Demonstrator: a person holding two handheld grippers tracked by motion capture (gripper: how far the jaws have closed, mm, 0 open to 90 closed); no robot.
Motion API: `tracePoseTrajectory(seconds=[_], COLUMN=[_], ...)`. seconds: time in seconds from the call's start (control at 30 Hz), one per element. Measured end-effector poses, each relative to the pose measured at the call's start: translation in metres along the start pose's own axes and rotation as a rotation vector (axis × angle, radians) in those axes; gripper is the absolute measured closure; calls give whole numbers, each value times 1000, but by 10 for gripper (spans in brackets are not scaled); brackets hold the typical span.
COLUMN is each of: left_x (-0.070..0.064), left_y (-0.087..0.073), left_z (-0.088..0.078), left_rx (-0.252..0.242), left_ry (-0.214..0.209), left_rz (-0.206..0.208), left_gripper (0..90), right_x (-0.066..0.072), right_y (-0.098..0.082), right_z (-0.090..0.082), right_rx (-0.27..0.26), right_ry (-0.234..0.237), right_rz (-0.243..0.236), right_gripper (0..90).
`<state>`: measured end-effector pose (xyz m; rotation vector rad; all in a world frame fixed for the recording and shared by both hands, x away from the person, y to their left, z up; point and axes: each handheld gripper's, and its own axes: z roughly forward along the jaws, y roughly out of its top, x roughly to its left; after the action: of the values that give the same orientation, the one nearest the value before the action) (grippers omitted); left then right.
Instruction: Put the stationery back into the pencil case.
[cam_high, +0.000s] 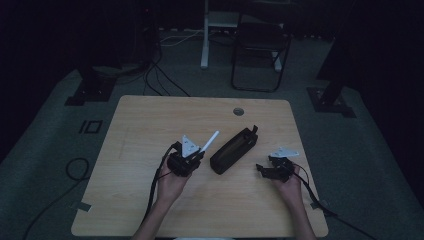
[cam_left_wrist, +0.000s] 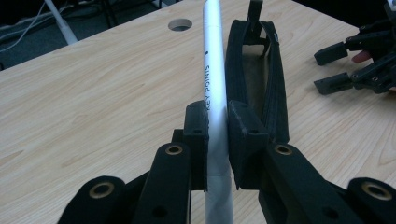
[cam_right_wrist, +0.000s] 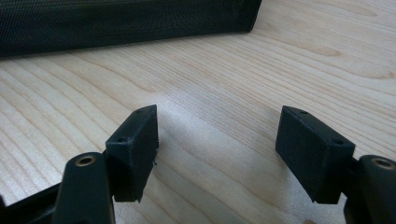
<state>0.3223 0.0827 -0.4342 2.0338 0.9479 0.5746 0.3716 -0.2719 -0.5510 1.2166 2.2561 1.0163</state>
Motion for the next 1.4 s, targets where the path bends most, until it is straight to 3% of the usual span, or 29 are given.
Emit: tracePoseTrajectory(seconds=[1.4], left_x=[-1], left_y=[17], left_z=[21], left_rx=[-4], left_ry=[-74], left_rz=[-28], left_gripper=[788], right_x=[0], right_y=[0], right_z=[0], right_rx=[1], right_ry=[0], right_rz=[1], right_gripper=[295])
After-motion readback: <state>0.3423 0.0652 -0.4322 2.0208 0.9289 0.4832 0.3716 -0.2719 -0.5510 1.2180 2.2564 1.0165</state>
